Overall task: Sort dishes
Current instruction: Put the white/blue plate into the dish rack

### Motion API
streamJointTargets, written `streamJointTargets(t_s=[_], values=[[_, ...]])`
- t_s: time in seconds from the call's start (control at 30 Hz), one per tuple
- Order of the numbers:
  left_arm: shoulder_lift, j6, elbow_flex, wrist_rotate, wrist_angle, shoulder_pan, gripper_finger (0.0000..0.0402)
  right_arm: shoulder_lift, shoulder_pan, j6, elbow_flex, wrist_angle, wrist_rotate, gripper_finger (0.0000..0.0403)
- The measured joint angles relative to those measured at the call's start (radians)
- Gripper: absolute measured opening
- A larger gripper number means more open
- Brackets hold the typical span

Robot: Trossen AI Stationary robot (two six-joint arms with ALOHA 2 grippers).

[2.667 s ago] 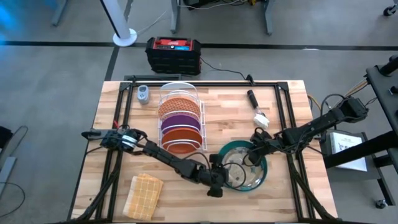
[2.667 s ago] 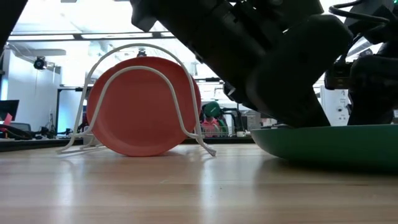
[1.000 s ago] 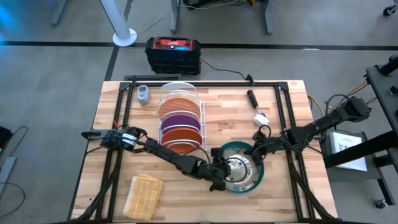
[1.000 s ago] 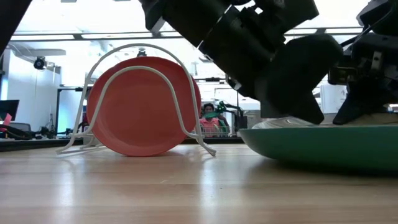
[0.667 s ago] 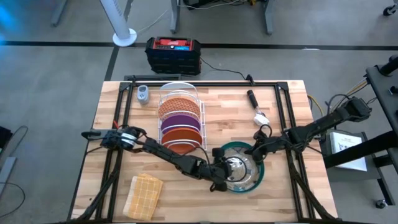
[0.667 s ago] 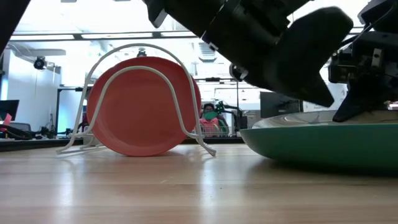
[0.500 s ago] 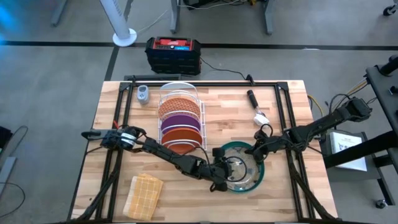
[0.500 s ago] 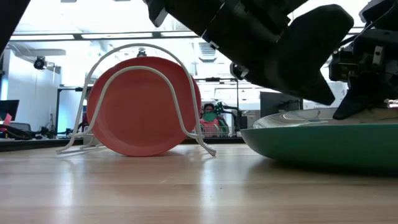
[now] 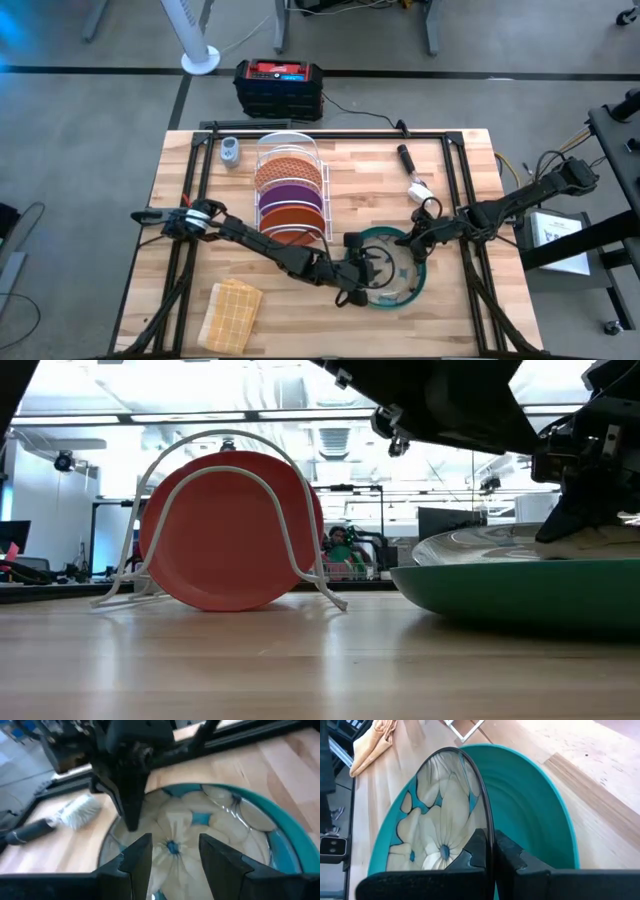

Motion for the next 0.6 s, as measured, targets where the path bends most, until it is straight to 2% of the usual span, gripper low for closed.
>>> streamJointTargets(t_s=[0.33,0.43,0.6], values=[[-0.019,0.011,0.0,-0.017,-0.006,0.0,0.0152,-0.041,0.0,-0.01,0.0,-0.018,0.004,0.0],[-0.024,0.012,0.0,-0.019,-0.008,0.0,0.0152,-0.055,0.0,-0.019,0.026,-0.072,0.006,0.0],[-0.044,0.02,0.0,-0.126,-0.007,0.0,0.0152,-0.056,0.001,-0.059,0.123,-0.229,0.042,0.0]])
